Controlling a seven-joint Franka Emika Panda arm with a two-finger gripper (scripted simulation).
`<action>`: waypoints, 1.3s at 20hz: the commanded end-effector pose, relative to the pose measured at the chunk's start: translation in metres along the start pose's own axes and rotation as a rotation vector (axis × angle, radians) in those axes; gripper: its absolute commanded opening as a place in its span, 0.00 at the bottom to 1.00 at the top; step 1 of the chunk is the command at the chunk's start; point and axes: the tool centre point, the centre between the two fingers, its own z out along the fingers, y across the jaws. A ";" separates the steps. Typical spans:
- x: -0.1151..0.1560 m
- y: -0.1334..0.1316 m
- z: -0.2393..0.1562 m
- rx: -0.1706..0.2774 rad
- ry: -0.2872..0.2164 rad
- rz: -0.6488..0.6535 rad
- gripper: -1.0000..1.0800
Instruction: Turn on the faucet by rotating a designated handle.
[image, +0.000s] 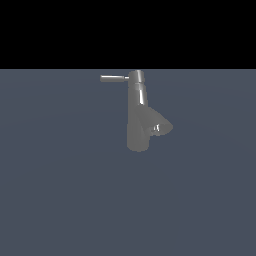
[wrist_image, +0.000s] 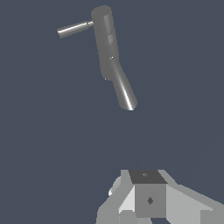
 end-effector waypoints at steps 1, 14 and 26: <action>0.013 -0.004 0.002 -0.014 0.000 0.045 0.00; 0.091 -0.038 0.024 -0.084 0.015 0.312 0.00; 0.159 -0.076 0.064 -0.115 0.035 0.544 0.00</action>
